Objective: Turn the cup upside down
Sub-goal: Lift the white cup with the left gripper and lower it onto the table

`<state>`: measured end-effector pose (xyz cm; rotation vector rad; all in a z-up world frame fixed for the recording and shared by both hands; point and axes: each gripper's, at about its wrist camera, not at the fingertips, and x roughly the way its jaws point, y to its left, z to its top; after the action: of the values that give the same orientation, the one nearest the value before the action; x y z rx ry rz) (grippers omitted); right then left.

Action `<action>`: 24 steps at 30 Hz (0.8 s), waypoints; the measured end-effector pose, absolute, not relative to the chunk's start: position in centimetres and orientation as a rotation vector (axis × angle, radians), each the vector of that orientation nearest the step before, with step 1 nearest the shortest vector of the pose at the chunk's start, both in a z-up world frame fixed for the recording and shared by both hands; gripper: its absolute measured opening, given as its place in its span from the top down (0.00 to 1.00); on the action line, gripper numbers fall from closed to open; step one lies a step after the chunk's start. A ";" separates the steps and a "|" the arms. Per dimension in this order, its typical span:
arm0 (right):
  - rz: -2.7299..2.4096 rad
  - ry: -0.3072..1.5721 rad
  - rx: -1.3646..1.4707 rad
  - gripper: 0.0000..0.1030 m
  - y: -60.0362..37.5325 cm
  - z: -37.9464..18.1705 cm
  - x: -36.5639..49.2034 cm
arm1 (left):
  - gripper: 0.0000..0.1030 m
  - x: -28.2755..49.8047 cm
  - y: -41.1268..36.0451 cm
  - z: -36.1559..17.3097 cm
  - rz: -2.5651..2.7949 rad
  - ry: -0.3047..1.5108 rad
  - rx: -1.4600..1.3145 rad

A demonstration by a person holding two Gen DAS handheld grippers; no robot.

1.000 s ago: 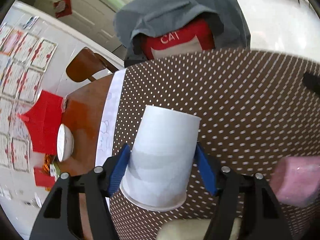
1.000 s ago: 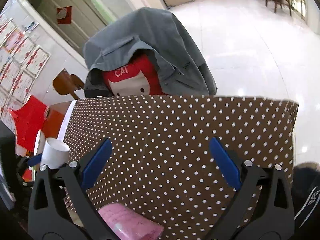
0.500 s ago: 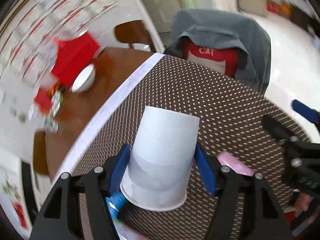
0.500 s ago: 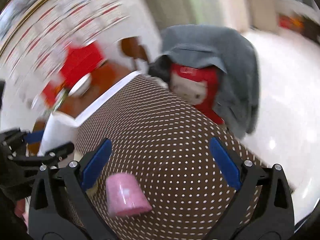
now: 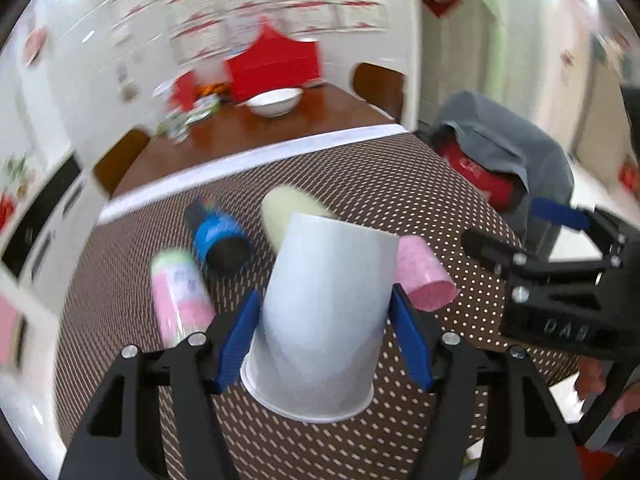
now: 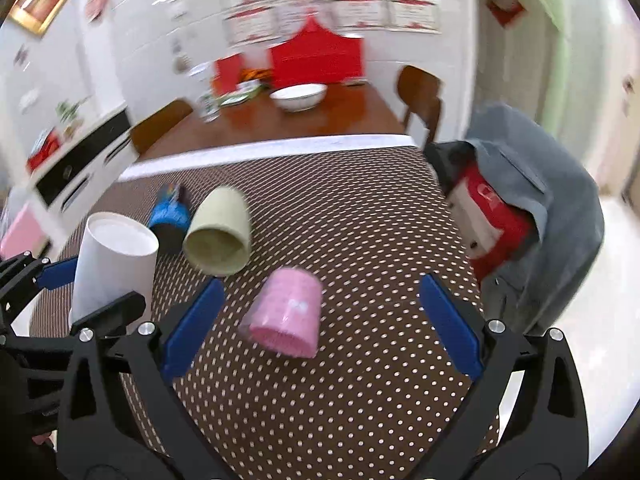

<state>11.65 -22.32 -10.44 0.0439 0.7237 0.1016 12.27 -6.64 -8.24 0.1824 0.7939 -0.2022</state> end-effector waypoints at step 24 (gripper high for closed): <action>0.225 0.897 -0.105 0.07 -20.0 -16.4 10.8 | 0.36 9.3 -3.1 -16.0 0.048 0.811 -0.117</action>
<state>10.75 -19.99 -16.43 -0.1052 0.8973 0.2251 9.27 -3.12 -15.97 -0.1174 0.8106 0.0483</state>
